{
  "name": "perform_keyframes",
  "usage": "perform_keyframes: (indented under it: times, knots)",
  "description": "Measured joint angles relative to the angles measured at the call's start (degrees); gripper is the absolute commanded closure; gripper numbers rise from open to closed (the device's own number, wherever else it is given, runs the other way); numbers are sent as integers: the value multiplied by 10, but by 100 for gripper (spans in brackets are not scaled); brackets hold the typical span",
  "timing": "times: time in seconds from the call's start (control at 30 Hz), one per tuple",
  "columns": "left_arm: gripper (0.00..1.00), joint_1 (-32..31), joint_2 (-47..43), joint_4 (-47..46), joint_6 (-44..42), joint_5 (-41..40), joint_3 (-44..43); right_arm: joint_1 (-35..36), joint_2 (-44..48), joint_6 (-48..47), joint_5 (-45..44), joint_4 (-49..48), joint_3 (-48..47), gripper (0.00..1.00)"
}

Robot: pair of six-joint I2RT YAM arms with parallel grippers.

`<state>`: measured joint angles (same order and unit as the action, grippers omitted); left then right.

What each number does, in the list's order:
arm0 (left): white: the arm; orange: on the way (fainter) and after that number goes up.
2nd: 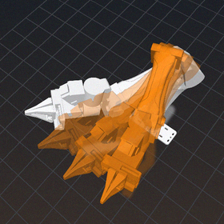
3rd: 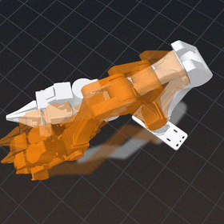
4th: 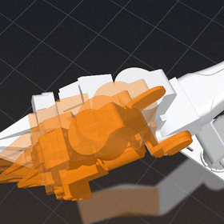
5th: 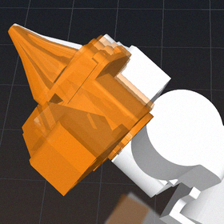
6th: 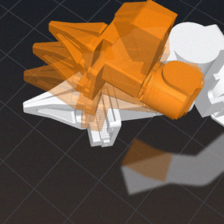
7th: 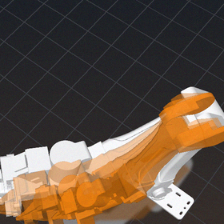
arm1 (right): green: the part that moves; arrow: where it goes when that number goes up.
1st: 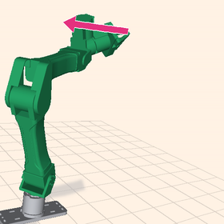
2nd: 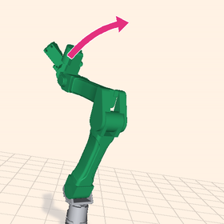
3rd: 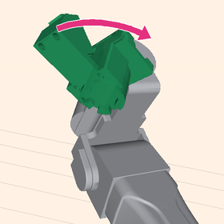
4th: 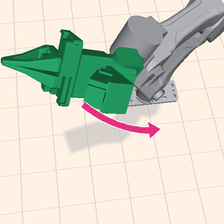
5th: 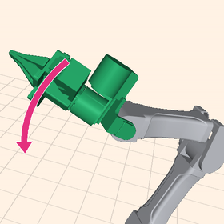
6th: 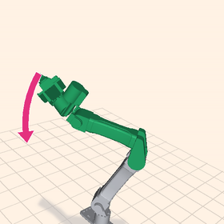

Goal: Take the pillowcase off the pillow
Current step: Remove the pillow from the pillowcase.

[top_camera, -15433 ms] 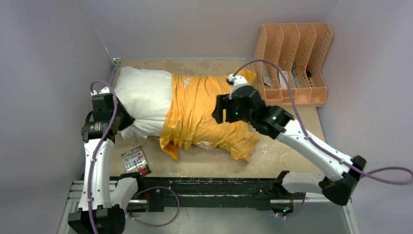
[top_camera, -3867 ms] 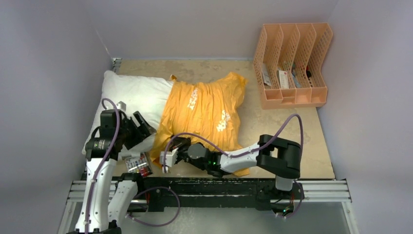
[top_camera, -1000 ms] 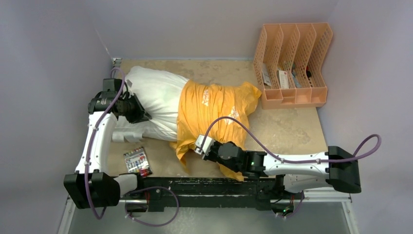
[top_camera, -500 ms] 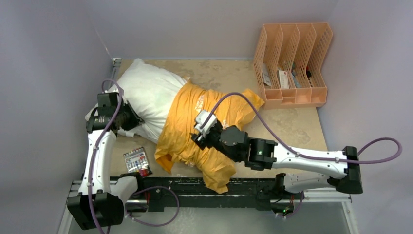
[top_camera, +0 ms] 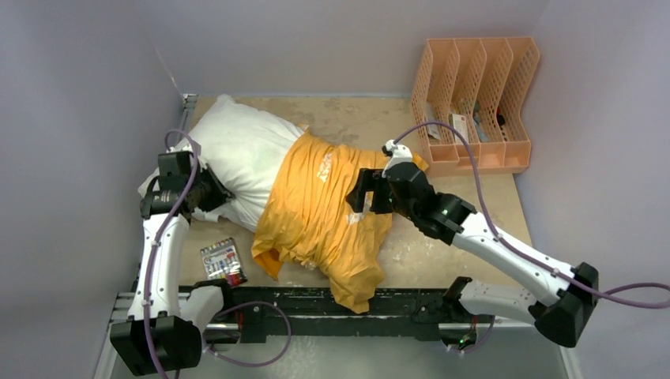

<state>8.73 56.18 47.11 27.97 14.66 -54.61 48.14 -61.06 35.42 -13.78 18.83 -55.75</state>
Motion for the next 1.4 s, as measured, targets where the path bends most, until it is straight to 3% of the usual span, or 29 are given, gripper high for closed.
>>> perform_keyframes:
  times: [0.23,0.27,0.3,0.53,0.73,0.8,0.87,0.9,1.0,1.1,1.27,1.4]
  knots:
    - [100,0,-2,2,1,1,1,-36,-79,90,75,4,15,89]
    - [100,0,-2,2,1,1,1,-37,-78,94,72,5,21,98]
    - [100,0,-3,3,1,0,1,-39,-73,97,68,7,26,100]
    - [100,-4,-2,34,2,-44,-13,-97,8,103,19,39,69,100]
    - [100,-11,-7,70,5,-78,-34,-167,78,125,45,50,136,99]
    - [100,-11,-5,72,4,-77,-34,-170,91,119,64,43,142,84]
    - [100,-10,-4,67,3,-73,-34,-174,105,103,78,28,142,44]
    - [100,-10,-4,65,2,-72,-33,-176,112,96,79,22,142,34]
    - [100,-7,-6,55,-4,-68,-29,-184,132,58,64,9,133,25]
    - [100,-4,-12,52,-13,-58,-24,-191,96,28,43,17,82,7]
    - [100,-2,-24,48,-23,-46,-12,-222,-52,9,63,12,-60,6]
    - [100,-1,-34,48,-22,-44,-4,-245,-180,15,137,-9,-116,33]
